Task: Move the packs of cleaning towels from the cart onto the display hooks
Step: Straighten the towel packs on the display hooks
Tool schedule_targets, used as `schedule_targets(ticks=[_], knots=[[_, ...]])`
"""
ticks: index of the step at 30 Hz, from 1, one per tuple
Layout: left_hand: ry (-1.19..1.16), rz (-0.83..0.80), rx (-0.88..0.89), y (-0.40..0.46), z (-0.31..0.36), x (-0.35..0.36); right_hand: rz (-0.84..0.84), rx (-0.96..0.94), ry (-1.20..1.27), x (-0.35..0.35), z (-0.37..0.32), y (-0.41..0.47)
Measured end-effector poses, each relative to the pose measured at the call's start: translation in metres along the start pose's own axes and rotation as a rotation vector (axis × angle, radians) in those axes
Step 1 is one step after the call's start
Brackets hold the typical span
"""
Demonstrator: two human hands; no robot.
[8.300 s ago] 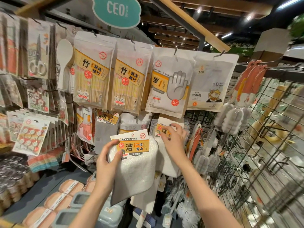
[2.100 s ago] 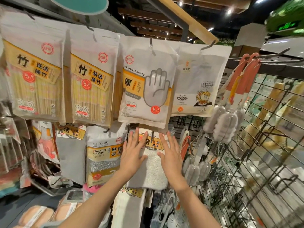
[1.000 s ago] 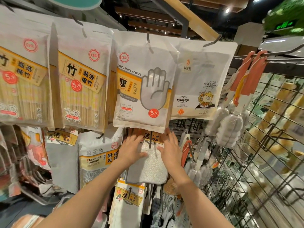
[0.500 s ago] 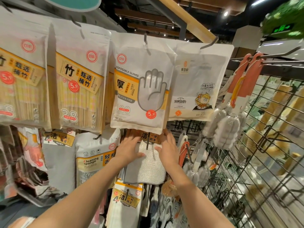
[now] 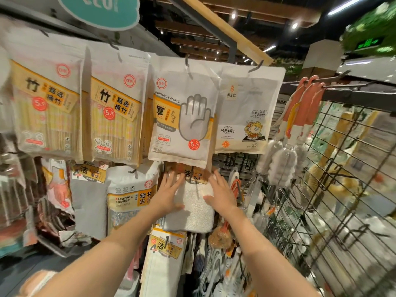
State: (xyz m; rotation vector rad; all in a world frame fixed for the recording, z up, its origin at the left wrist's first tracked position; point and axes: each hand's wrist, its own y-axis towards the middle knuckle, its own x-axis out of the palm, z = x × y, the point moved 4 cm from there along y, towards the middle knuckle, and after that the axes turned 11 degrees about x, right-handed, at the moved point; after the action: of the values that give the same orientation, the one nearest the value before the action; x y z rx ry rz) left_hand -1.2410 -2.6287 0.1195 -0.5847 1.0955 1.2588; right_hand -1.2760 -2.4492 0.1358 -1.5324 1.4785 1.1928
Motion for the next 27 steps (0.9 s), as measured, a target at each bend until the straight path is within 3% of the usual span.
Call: schedule_targets(ticks=[13, 18, 27], knots=[[-0.074, 0.008, 0.05, -0.082, -0.01, 0.009, -0.052, -0.002, 0.13, 0.043, -0.012, -0.071], [-0.199, -0.051, 0.05, -0.097, -0.029, 0.037, -0.071, 0.048, 0.161, 0.081, -0.017, -0.09], [-0.225, -0.101, 0.145, -0.114, -0.073, 0.1, -0.136, 0.054, 0.205, 0.156, -0.018, -0.117]])
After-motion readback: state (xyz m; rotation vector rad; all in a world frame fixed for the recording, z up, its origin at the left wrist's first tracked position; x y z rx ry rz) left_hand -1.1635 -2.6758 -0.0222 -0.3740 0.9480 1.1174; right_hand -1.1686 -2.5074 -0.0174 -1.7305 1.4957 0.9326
